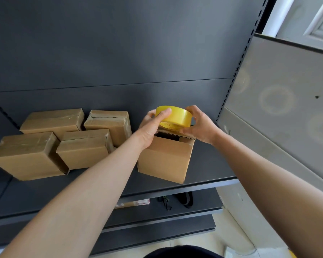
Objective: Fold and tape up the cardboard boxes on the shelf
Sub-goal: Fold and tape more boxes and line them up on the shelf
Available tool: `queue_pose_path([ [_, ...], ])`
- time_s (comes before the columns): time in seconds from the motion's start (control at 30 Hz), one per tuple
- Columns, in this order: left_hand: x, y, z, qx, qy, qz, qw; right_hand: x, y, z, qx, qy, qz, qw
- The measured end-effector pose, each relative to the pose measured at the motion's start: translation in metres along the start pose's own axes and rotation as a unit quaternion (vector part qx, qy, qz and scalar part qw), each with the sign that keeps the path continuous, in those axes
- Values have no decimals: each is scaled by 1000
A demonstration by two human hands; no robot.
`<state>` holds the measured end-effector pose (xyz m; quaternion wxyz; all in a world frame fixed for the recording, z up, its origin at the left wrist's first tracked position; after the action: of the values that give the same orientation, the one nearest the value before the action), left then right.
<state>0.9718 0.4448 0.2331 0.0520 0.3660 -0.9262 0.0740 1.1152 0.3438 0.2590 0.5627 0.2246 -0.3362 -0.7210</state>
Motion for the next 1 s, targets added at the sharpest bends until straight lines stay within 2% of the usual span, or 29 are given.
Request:
queue_pose_path([
  [0.1, -4, 2, 2, -48, 0, -19, 999, -3, -3, 2, 11, 13, -31, 999],
  [0.2, -5, 6, 6, -158, -39, -48, 985, -4, -9, 4, 46, 20, -58, 997],
  [0.27, -3, 6, 10, -205, -43, -23, 978, -3, -12, 0, 68, 8, -63, 996],
  [0.37, -2, -4, 9, -222, -22, 34, 974, -4, -13, -1, 61, 1, -65, 996],
  [0.57, -5, -5, 5, -199, 16, 42, 979, -8, -19, 8, 81, 24, -51, 995],
  [0.77, -7, 2, 6, -167, 22, 48, 985, -11, -17, 7, 78, 21, -40, 996],
  [0.87, -6, 0, 2, -186, 22, 70, 980, -12, -16, 12, 95, 40, -40, 994],
  [1.0, -8, 1, -1, -185, 17, 55, 981, -9, -12, 12, 74, 54, -22, 996],
])
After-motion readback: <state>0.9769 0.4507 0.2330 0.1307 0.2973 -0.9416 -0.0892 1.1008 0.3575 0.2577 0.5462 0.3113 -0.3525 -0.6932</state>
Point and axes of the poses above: each hand's wrist, its own x-axis away from the middle knuckle, its own y-axis out of the back of the hand, z = x × y, the point moved 1 cm from there along -x, towards the middle knuckle, and after that the axes turned 10 degrees about z, right-handed, at the moved point
